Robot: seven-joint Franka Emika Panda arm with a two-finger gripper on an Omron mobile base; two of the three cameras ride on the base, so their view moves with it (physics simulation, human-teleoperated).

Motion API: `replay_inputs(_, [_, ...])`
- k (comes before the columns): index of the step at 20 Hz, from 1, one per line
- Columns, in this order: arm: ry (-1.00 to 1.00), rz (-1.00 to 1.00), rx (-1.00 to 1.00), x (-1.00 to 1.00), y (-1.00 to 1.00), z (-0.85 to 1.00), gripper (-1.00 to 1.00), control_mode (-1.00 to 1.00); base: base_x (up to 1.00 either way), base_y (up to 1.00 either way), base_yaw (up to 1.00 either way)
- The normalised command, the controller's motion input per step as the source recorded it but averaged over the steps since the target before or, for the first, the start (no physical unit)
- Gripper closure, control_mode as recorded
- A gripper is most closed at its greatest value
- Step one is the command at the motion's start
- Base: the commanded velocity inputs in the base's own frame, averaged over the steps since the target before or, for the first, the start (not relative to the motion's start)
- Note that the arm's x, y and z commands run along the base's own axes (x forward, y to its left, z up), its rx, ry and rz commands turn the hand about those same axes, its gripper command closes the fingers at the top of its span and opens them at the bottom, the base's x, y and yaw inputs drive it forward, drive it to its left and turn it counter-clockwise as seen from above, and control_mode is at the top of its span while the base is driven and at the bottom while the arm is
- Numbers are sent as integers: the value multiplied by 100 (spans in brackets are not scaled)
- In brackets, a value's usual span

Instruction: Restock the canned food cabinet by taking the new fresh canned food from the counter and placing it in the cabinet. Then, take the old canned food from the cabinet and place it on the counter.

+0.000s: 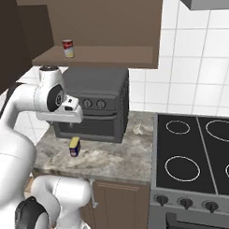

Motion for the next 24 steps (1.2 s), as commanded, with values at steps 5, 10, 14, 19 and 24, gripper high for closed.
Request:
replay_inputs(5, [4, 0, 1, 0, 0, -86, -100, -100, 0, 0, 0])
replay_inputs(10, [0, 0, 0, 0, 2, -85, -100, -100, 0, 0, 0])
replay_inputs(14, [0, 0, 0, 24, 6, -63, -100, -100, 0, 0, 0])
replay_inputs(19, [0, 0, 0, 44, 1, -41, -100, -100, 0, 0, 0])
replay_inputs(24, [0, -8, 0, 57, 0, -26, -100, -100, 0, 0, 0])
